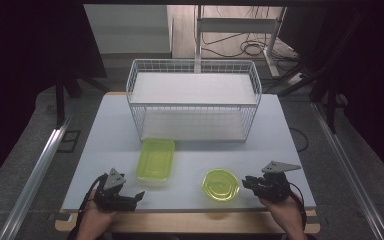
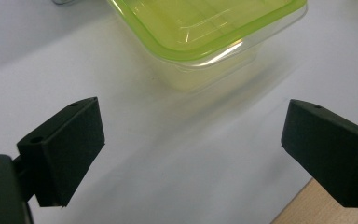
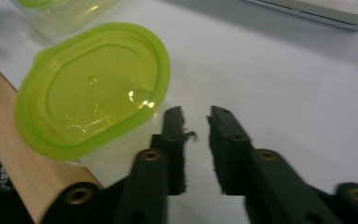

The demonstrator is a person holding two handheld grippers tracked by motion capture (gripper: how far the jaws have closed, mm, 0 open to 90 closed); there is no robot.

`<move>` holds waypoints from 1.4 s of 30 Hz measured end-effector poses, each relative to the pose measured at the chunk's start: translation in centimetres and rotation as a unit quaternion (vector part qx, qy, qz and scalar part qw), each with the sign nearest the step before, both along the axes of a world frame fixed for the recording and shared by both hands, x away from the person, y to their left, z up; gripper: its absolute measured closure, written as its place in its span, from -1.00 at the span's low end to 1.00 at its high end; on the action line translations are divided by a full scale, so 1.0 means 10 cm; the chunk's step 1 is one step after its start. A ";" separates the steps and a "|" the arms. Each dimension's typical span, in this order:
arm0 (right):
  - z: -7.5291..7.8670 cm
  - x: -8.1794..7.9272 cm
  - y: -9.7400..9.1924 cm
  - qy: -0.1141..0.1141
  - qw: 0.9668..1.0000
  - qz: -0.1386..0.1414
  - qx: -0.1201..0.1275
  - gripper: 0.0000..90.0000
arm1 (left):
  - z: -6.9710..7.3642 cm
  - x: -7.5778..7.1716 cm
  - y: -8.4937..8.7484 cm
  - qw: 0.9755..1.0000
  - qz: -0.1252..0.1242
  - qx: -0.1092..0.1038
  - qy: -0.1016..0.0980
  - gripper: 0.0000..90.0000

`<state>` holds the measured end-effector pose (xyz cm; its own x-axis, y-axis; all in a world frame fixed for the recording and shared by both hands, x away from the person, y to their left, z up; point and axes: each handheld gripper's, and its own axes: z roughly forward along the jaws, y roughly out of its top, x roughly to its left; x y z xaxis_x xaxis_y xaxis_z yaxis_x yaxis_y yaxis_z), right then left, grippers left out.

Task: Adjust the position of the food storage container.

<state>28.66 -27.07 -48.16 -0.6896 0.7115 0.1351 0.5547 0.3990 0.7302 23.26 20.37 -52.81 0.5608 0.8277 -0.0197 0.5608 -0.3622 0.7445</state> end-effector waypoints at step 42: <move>0.07 -0.20 1.18 0.013 0.988 0.155 0.009 0.97 | -0.01 0.00 0.01 1.000 0.009 0.011 -0.006 -0.90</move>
